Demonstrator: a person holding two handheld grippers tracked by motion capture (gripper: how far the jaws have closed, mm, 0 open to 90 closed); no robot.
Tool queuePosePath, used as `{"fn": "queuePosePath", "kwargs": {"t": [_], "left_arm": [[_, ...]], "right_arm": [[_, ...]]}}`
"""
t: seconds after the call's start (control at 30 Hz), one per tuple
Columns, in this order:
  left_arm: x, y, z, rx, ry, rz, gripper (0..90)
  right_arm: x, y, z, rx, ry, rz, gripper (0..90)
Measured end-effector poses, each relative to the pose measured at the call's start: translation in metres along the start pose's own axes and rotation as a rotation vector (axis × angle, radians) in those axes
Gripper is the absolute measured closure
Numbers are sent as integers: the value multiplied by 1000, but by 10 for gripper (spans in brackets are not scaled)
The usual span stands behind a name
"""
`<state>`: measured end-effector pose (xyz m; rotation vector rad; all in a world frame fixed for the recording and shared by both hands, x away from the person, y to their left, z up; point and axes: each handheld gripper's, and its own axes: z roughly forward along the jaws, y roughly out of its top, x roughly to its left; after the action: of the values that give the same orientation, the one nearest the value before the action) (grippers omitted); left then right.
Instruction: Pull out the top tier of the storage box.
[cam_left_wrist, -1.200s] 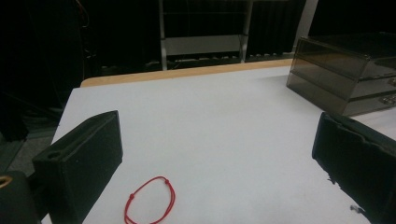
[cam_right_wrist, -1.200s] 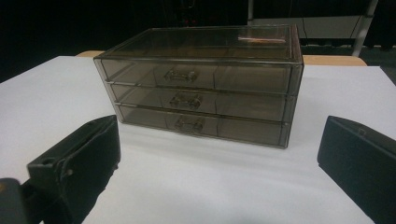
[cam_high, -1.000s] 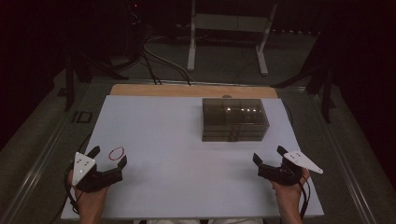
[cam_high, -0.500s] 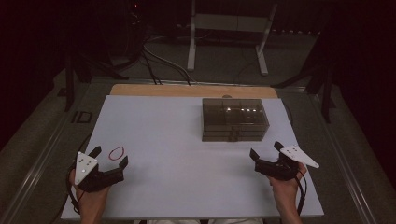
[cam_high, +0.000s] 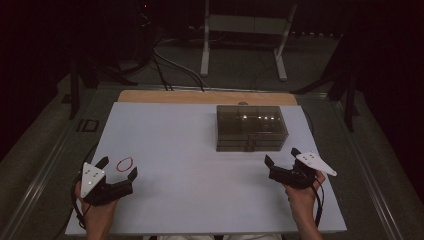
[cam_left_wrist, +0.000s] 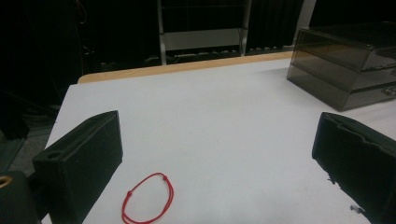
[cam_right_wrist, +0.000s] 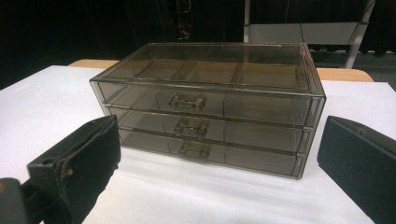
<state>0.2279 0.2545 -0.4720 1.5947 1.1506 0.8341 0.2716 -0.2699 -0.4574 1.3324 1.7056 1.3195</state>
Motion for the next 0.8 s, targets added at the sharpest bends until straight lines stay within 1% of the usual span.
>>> {"fn": "queuePosePath", "kwargs": {"t": [0.27, 0.8], "left_arm": [[0, 0, 1, 4, 1, 5, 34], [-1, -1, 2, 9, 0, 5, 34]], "right_arm": [[4, 2, 6, -2, -7, -16, 0], [12, 2, 20, 4, -15, -3, 0]]}}
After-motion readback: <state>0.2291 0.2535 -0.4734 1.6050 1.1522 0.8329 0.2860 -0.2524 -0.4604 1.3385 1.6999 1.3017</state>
